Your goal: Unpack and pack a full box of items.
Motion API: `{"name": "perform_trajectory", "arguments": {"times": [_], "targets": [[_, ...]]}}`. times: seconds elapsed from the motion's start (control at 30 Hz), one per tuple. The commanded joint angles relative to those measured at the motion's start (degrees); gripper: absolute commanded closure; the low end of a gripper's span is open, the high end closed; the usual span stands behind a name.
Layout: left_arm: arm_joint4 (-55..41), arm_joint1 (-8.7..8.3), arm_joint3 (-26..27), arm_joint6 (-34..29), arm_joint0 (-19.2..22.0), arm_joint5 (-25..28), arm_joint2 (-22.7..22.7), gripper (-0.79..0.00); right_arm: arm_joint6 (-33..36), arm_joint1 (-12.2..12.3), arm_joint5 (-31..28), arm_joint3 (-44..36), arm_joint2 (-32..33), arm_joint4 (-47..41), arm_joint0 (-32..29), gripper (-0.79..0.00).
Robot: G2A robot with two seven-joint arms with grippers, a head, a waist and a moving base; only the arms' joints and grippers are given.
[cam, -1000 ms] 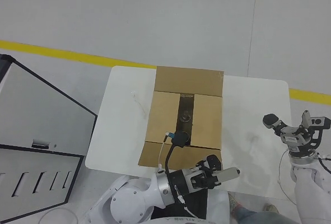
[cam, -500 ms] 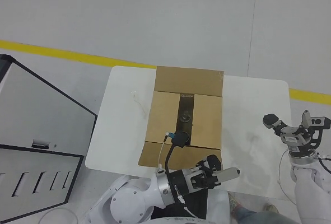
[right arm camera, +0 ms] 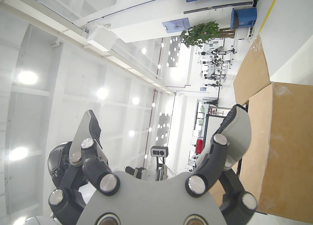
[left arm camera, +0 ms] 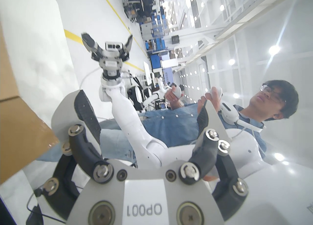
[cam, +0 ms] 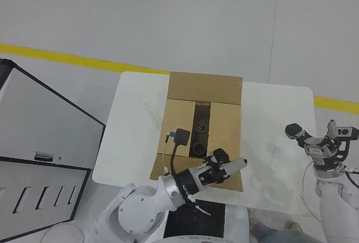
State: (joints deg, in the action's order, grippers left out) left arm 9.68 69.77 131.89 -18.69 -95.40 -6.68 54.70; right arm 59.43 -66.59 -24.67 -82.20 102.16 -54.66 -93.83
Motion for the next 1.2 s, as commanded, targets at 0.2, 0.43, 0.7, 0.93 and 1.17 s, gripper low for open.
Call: {"name": "perform_trajectory", "arguments": {"times": [0.2,0.43,0.7,0.93,1.17], "targets": [[-1.62,0.39,-3.32,1.21,2.02,1.12,-0.61,-0.785,0.00,0.00,0.00,0.00,0.00,0.00,0.00,-0.785],[-0.48,0.46,-5.96,1.28,4.29,2.75,0.33,-0.785,0.00,0.00,0.00,0.00,0.00,0.00,0.00,-0.785],[1.99,4.19,-27.94,10.58,19.54,10.53,-8.65,-0.785,0.00,0.00,0.00,0.00,0.00,0.00,0.00,-0.785],[0.87,4.62,-29.61,11.09,20.27,10.38,-9.60,-0.785,0.00,0.00,0.00,0.00,0.00,0.00,0.00,-0.785],[7.67,4.29,-32.67,10.57,20.64,7.21,-8.08,-0.785,0.00,0.00,0.00,0.00,0.00,0.00,0.00,-0.785]]}}
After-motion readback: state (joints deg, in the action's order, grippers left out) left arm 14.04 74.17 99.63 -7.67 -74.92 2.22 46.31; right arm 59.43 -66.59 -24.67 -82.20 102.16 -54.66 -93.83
